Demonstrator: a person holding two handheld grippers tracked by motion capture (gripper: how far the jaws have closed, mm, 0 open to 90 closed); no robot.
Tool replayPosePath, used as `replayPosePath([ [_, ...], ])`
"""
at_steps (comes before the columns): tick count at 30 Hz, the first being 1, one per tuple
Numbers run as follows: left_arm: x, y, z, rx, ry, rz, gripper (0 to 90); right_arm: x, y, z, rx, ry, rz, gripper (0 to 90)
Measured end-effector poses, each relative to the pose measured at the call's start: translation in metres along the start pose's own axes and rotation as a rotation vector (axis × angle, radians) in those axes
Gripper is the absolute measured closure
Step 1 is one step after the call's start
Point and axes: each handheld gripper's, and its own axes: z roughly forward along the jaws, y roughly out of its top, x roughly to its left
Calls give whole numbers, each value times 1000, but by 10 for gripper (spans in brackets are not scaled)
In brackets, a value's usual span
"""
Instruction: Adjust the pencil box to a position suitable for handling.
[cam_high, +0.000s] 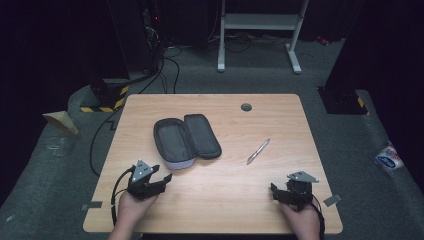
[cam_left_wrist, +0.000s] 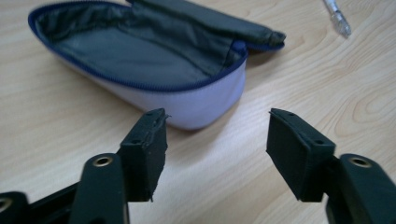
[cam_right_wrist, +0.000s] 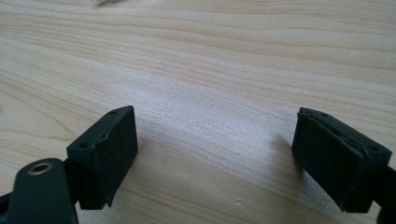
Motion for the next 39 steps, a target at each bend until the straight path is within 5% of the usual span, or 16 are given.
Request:
replayPosePath([
  [9,-3,28,22,-24,-9,29,411,0,0,0,-1,1,-2,140],
  [15,-1,32,37,-12,-9,53,421,0,0,0,-2,1,-3,147],
  [26,4,19,54,44,4,56,469,0,0,-1,-5,-1,-13,160],
  [39,-5,6,52,22,-37,17,608,2,-1,-1,-3,-4,-3,166],
])
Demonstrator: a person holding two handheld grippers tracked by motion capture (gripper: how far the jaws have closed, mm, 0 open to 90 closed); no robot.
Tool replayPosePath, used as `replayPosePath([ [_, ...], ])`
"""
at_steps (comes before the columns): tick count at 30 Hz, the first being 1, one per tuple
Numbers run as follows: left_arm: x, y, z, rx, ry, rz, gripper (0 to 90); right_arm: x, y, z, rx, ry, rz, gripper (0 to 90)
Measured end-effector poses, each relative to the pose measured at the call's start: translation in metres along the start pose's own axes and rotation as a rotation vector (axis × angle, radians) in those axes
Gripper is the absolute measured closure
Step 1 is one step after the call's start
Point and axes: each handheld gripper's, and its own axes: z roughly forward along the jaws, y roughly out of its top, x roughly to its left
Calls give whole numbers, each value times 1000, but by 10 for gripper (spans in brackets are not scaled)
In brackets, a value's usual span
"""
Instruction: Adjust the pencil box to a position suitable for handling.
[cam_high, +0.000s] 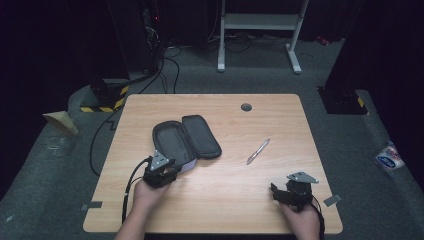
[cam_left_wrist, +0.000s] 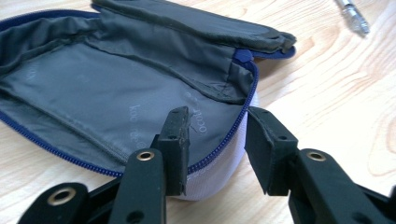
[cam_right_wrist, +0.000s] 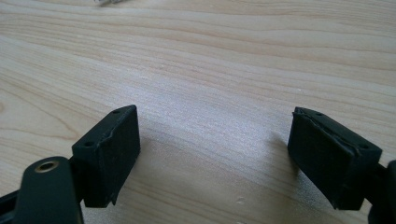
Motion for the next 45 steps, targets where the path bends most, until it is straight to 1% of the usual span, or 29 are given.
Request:
replayPosePath([
  [1,-4,0,0,-2,-7,6,624,0,0,0,-1,0,-3,166],
  [4,-8,1,0,-3,-18,9,635,0,0,0,-1,0,-3,166],
  [5,-11,1,0,-5,-26,4,645,0,0,0,-1,1,-2,166],
  [6,-16,2,0,-6,-39,14,662,0,0,0,-1,0,-3,167],
  [9,-21,4,1,-3,-51,19,667,0,0,0,-1,3,-3,168],
  [10,-24,4,1,-6,-54,13,672,0,0,0,-2,3,-3,168],
  [15,-41,6,5,-4,-94,23,680,0,0,0,-1,4,-2,168],
  [17,-47,7,7,-10,-102,27,678,0,0,0,-1,3,-3,168],
  [18,-51,7,7,-15,-107,22,678,0,0,0,-2,3,-3,168],
  [20,-57,8,8,-20,-107,38,678,0,0,0,-1,3,-3,168],
  [21,-61,9,8,-25,-108,37,687,0,0,0,-2,3,-4,169],
  [22,-63,9,8,-30,-110,44,687,0,0,0,-2,3,-4,169],
  [25,-71,11,9,-33,-127,40,697,0,0,0,-1,3,-4,170],
  [26,-73,11,9,-36,-128,45,700,0,0,0,-1,3,-4,170],
  [27,-79,12,9,-42,-136,51,703,0,0,0,-1,2,-1,171],
  [28,-79,12,9,-42,-136,51,705,0,0,0,-1,2,-1,171],
  [32,-90,15,8,-44,-145,67,709,0,0,0,-1,2,-1,171],
  [35,-91,17,7,-53,-145,65,696,0,0,0,-1,3,-1,173],
  [36,-91,17,6,-58,-139,68,686,0,0,0,-1,4,-2,175],
  [37,-87,19,3,-67,-131,64,665,0,0,0,-2,4,-3,176],
  [38,-87,19,3,-67,-131,64,654,0,0,0,-2,4,-3,176],
  [39,-85,19,1,-75,-128,53,654,0,0,0,-2,4,-6,175],
  [40,-82,19,-1,-80,-118,54,640,0,0,0,-2,4,-5,175],
  [41,-76,19,-5,-92,-93,50,622,0,0,0,-1,4,-2,175],
  [42,-76,19,-5,-92,-93,50,617,0,0,0,-1,4,-2,175],
  [45,-62,19,-10,-98,-35,44,599,0,0,0,-1,5,-3,176],
])
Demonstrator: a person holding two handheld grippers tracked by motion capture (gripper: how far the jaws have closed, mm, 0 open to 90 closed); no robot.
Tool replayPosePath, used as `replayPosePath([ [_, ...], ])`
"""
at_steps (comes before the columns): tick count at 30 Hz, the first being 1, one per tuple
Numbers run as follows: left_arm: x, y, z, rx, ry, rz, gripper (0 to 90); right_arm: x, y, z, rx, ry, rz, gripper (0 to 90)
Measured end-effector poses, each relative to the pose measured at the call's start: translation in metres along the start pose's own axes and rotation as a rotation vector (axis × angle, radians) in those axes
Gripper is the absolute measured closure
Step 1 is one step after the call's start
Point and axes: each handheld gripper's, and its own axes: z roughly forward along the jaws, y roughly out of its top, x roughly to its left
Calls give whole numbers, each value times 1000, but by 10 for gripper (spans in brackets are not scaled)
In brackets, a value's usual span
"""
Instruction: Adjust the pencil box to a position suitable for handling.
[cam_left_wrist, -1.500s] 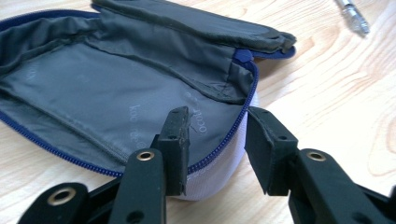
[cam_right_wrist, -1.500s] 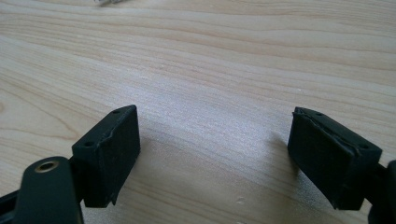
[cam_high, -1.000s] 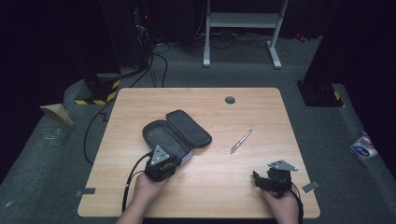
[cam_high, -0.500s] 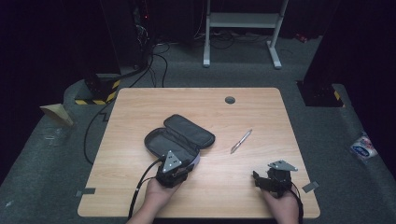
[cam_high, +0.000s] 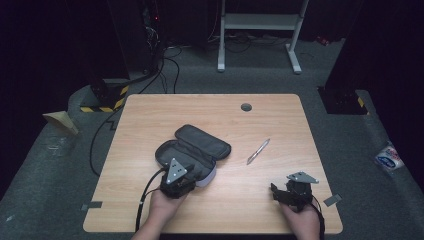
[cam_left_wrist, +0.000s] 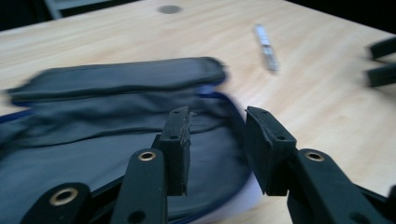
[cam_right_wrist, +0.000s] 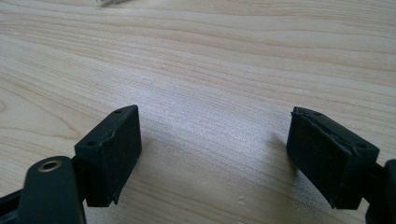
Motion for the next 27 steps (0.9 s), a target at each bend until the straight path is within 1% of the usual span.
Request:
replayPosePath([
  [3,19,-3,-6,3,70,-18,586,0,0,0,-1,1,-7,176],
  [4,33,-7,-10,8,114,-40,582,0,0,0,-3,1,-3,176],
  [5,33,-7,-10,8,114,-40,579,0,0,0,-3,1,-3,176],
  [7,47,-12,-14,15,157,-60,577,0,0,0,-3,2,-3,176],
  [9,59,-16,-16,26,180,-79,566,0,0,0,-3,2,-3,176],
  [13,76,-21,-21,38,238,-98,560,0,0,0,-3,2,-6,176],
  [14,80,-22,-22,38,249,-107,559,0,0,0,-3,2,-3,176],
  [15,88,-25,-24,39,268,-126,549,0,0,0,-3,2,-3,176],
  [16,88,-25,-24,39,268,-126,545,0,0,0,-3,2,-3,176],
  [19,96,-28,-25,40,276,-155,536,0,0,0,-3,2,-4,175],
  [22,102,-29,-23,39,266,-182,520,0,0,0,-3,3,-4,176],
  [26,105,-31,-19,43,261,-189,515,0,0,0,-3,2,-3,176],
  [27,106,-31,-18,44,261,-198,515,0,0,0,-3,2,-3,176],
])
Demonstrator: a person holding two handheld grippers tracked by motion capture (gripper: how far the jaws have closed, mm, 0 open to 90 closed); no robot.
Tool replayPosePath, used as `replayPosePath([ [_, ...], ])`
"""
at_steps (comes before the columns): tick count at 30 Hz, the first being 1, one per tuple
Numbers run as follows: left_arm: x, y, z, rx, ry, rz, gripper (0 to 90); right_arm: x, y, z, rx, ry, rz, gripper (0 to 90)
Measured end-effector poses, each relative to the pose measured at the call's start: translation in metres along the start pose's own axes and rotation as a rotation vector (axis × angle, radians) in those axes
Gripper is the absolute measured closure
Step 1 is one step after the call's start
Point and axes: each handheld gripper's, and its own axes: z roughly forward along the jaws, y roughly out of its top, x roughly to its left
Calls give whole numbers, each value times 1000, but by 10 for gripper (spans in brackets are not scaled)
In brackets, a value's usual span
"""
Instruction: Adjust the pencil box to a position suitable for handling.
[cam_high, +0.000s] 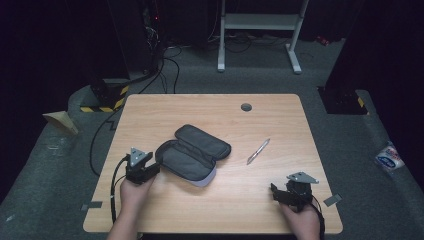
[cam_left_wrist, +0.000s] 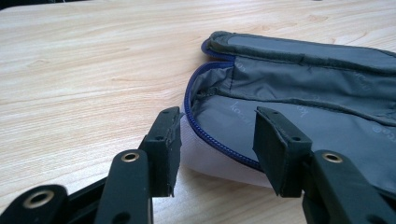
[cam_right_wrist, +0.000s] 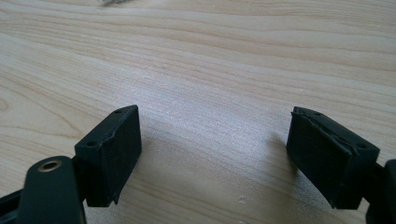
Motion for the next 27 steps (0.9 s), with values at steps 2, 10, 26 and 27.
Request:
replayPosePath([
  [2,2,0,3,3,-6,-2,529,0,0,0,0,-1,0,176],
  [10,-12,-3,2,22,-68,35,585,0,0,0,3,0,0,176],
  [26,-60,-5,-11,30,-181,170,616,-1,1,0,-2,14,-12,187],
  [27,-63,-5,-11,28,-189,171,616,-1,1,0,-2,14,-13,188],
])
